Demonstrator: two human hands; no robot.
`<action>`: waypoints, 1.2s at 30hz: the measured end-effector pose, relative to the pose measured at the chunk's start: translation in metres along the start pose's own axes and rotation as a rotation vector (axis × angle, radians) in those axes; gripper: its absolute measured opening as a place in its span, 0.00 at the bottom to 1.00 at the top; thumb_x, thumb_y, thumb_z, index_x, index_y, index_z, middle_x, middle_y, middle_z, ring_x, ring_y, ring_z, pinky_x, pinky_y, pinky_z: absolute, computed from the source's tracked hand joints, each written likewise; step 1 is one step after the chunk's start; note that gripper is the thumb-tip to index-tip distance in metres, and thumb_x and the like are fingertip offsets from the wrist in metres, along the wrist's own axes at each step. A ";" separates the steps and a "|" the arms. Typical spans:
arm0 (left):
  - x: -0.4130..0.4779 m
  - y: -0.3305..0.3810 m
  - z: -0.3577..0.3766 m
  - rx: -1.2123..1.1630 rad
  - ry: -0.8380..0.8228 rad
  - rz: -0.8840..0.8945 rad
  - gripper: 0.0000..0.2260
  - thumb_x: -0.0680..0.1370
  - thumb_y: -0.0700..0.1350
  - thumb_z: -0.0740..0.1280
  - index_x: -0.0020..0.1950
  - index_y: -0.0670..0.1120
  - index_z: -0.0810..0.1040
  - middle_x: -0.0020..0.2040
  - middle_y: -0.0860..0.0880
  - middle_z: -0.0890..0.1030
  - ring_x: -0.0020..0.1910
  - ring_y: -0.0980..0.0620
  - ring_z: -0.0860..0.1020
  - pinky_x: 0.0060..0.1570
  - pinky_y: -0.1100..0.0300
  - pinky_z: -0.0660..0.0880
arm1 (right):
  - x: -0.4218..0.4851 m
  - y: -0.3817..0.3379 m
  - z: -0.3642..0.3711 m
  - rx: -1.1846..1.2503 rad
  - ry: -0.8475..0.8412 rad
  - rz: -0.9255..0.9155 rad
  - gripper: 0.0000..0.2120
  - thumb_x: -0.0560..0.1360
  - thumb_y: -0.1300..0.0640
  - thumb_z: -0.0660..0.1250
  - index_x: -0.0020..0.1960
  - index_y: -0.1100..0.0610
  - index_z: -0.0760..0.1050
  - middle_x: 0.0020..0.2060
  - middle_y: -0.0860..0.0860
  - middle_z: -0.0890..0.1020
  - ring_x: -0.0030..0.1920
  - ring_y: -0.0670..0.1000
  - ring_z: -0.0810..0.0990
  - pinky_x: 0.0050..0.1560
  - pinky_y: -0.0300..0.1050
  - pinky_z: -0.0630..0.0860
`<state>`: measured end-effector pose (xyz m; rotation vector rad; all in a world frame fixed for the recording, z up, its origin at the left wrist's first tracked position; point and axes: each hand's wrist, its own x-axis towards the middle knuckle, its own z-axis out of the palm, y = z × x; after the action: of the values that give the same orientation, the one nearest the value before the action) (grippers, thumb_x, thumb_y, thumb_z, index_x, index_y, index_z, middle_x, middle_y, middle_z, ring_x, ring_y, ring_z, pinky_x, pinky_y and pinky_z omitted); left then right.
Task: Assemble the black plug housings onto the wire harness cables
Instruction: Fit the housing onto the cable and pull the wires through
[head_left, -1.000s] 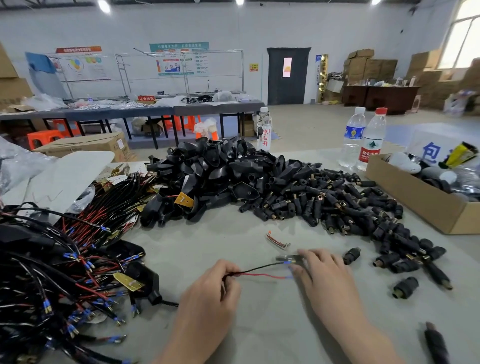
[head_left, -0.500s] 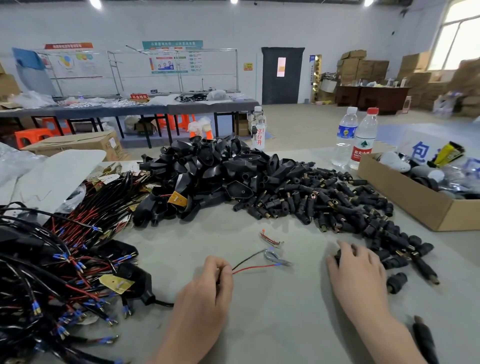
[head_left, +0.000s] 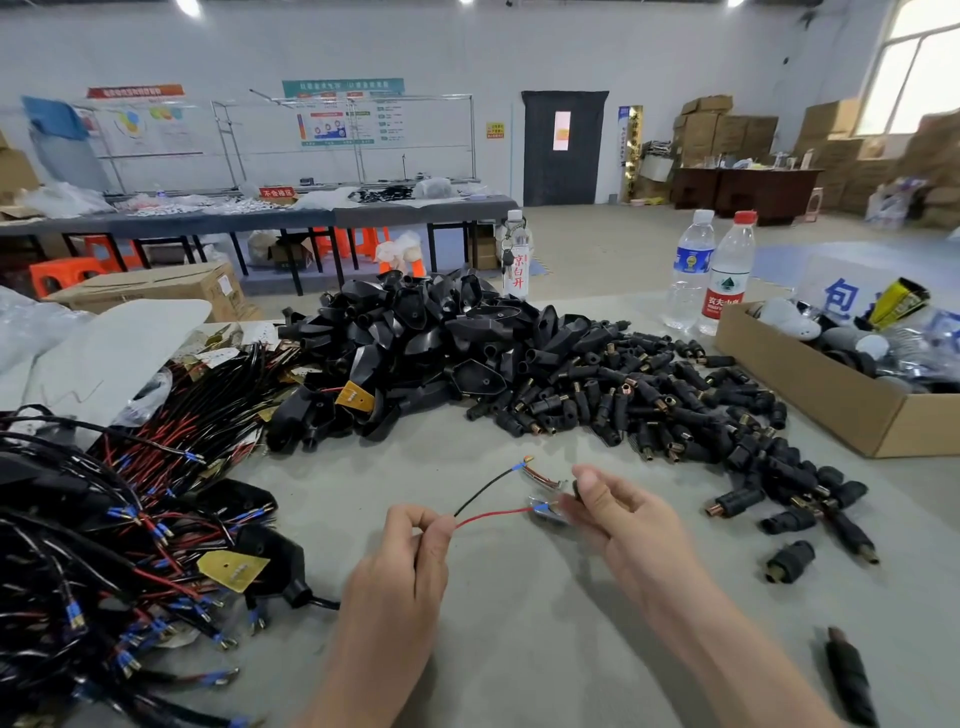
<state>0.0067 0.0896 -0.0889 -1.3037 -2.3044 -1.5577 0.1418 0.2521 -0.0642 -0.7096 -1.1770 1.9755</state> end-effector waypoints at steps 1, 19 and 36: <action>0.000 0.000 0.000 0.002 0.009 0.003 0.10 0.76 0.65 0.52 0.46 0.61 0.65 0.26 0.56 0.72 0.26 0.55 0.69 0.32 0.56 0.65 | -0.001 0.003 0.004 0.101 -0.030 0.025 0.17 0.71 0.54 0.68 0.54 0.64 0.79 0.42 0.56 0.86 0.41 0.49 0.86 0.41 0.38 0.82; -0.001 -0.001 0.001 0.045 0.076 -0.003 0.11 0.77 0.64 0.52 0.47 0.59 0.66 0.29 0.56 0.74 0.27 0.53 0.70 0.31 0.53 0.68 | -0.004 0.012 0.006 0.048 -0.057 0.007 0.12 0.80 0.68 0.61 0.55 0.60 0.81 0.45 0.58 0.86 0.47 0.52 0.86 0.54 0.40 0.81; -0.003 0.006 -0.003 0.067 0.049 -0.030 0.16 0.76 0.65 0.50 0.44 0.54 0.66 0.30 0.56 0.74 0.31 0.49 0.73 0.37 0.49 0.70 | -0.015 0.011 0.008 -0.423 -0.060 -0.163 0.12 0.80 0.62 0.66 0.53 0.46 0.81 0.44 0.50 0.87 0.50 0.45 0.85 0.53 0.36 0.73</action>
<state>0.0112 0.0865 -0.0847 -1.2082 -2.3354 -1.4896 0.1412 0.2319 -0.0693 -0.7380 -1.6602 1.6378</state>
